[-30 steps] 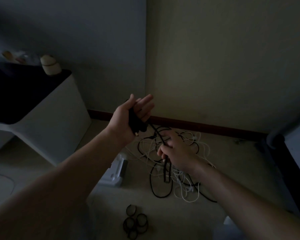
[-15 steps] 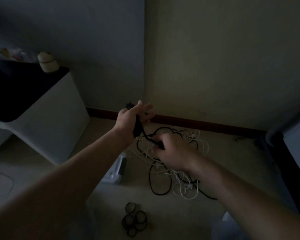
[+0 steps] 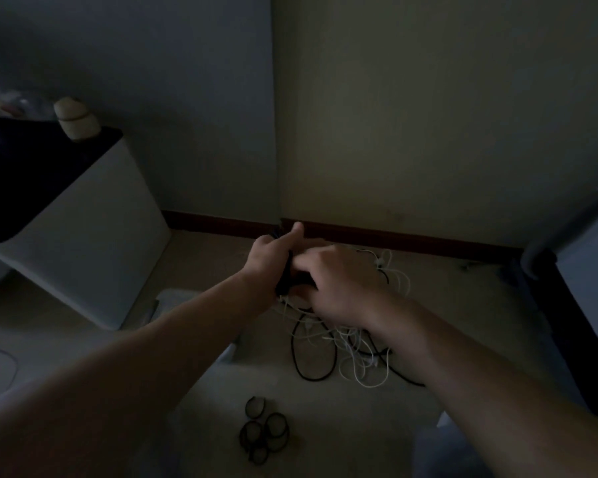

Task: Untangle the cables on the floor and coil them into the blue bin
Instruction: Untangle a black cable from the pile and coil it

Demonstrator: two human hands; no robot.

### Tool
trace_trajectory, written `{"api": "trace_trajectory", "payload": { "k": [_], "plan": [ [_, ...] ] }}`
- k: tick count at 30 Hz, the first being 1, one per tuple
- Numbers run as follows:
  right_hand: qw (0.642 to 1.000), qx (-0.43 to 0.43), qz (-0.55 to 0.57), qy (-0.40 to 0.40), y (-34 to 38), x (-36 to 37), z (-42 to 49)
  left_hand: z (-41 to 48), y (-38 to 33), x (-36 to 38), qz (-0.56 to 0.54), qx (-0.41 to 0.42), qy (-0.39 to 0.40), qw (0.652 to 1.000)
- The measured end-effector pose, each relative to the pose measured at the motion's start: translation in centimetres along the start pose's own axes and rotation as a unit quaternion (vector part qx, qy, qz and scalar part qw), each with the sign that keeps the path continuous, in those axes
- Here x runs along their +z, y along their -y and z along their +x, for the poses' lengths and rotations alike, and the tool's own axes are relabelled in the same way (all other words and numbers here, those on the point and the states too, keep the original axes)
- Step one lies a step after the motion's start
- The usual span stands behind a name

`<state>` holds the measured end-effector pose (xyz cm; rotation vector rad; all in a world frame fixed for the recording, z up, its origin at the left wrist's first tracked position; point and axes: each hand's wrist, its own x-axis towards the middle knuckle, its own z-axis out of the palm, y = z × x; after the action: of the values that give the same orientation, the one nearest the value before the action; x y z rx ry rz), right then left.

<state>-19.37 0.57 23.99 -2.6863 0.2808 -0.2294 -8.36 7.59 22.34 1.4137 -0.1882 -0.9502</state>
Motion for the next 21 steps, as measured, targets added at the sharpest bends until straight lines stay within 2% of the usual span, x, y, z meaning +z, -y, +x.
{"api": "trace_trajectory", "payload": {
  "k": [3, 7, 10, 13, 16, 21],
  "plan": [
    [0.997, 0.030, -0.011, -0.067, -0.3, -1.1, -0.2, -0.2, 0.6, 0.2, 0.061, -0.016, -0.003, 0.998],
    [0.989, 0.091, -0.035, -0.107, -1.1, -2.1, -0.3, -0.5, 0.4, 0.4, 0.043, -0.038, 0.047, 0.997],
    [0.989, 0.125, -0.004, -0.074, -1.2, -2.3, -0.1, -1.1, 0.3, 0.8, 0.027, -0.057, 0.082, 0.995],
    [0.986, 0.136, 0.090, -0.013, -1.8, -2.4, 0.0, -2.0, 0.0, 1.3, 0.033, -0.092, 0.113, 0.989],
    [0.975, 0.128, 0.183, 0.005, -2.9, -2.4, 0.0, -2.6, -0.1, 1.4, 0.106, -0.110, 0.163, 0.975],
    [0.943, 0.085, 0.319, 0.050, -4.4, -3.0, -0.3, -3.0, -0.4, 1.1, 0.129, -0.145, 0.279, 0.940]
  ]
}}
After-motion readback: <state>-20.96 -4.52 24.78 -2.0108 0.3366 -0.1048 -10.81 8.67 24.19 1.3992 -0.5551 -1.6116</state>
